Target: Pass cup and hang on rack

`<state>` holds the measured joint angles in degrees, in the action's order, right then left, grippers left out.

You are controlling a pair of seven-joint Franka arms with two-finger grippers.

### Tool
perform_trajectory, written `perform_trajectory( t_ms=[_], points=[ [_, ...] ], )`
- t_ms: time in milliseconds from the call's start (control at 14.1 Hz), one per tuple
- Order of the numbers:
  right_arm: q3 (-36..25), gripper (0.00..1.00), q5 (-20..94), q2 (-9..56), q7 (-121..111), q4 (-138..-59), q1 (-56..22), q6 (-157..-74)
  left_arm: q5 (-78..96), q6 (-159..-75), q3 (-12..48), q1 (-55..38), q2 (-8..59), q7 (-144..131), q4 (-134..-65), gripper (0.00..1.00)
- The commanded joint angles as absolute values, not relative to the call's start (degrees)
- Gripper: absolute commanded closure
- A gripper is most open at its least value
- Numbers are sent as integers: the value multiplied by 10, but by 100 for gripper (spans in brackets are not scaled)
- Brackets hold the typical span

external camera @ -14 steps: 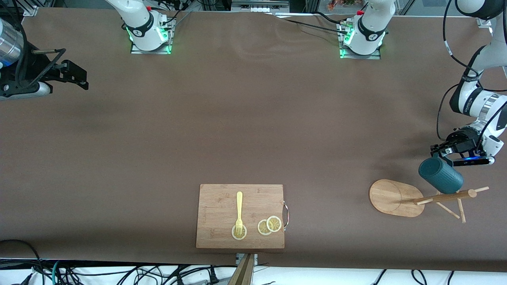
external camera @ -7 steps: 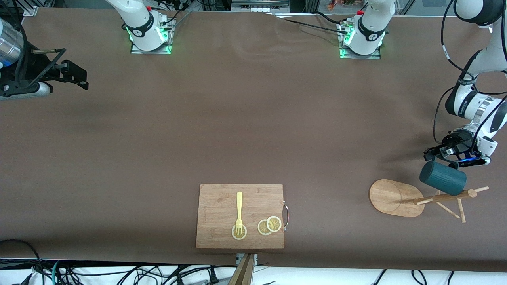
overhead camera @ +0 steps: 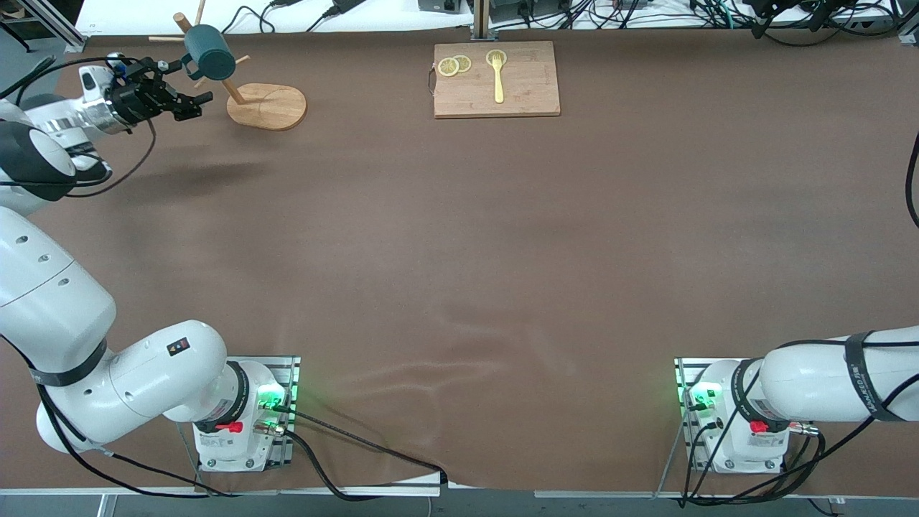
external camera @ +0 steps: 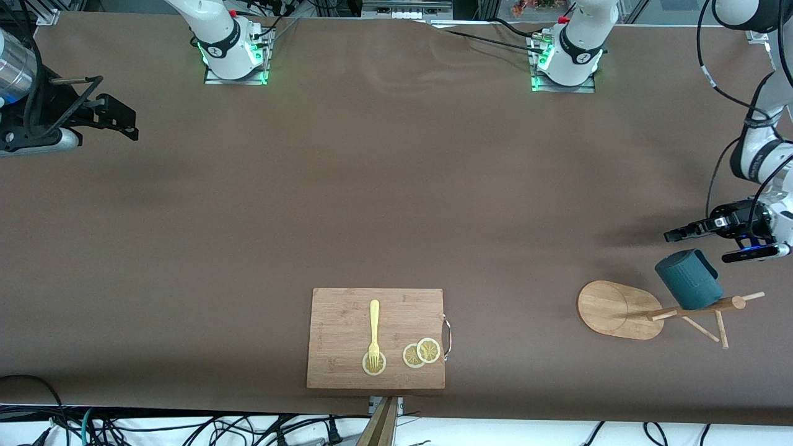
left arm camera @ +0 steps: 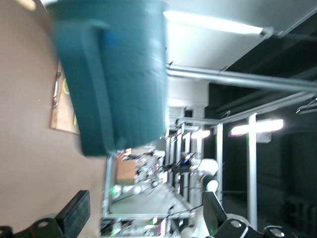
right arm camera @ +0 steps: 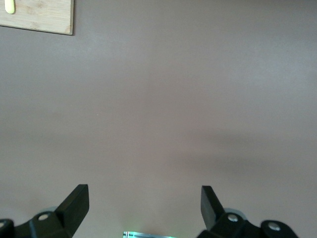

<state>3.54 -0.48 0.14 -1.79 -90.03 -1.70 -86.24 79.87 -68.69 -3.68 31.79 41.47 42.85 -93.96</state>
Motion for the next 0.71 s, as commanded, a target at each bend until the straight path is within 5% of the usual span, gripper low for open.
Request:
perform_trajectory(
  t_ms=[0, 638],
  points=[
    [37, 0, -7, 4, -11, -888, -17, -851, 724, -686, -47, 317, 353, 409, -945, 0],
    [37, 0, -7, 4, -9, -888, -16, -851, 395, -675, -71, 291, 205, 409, -949, 0]
  ],
)
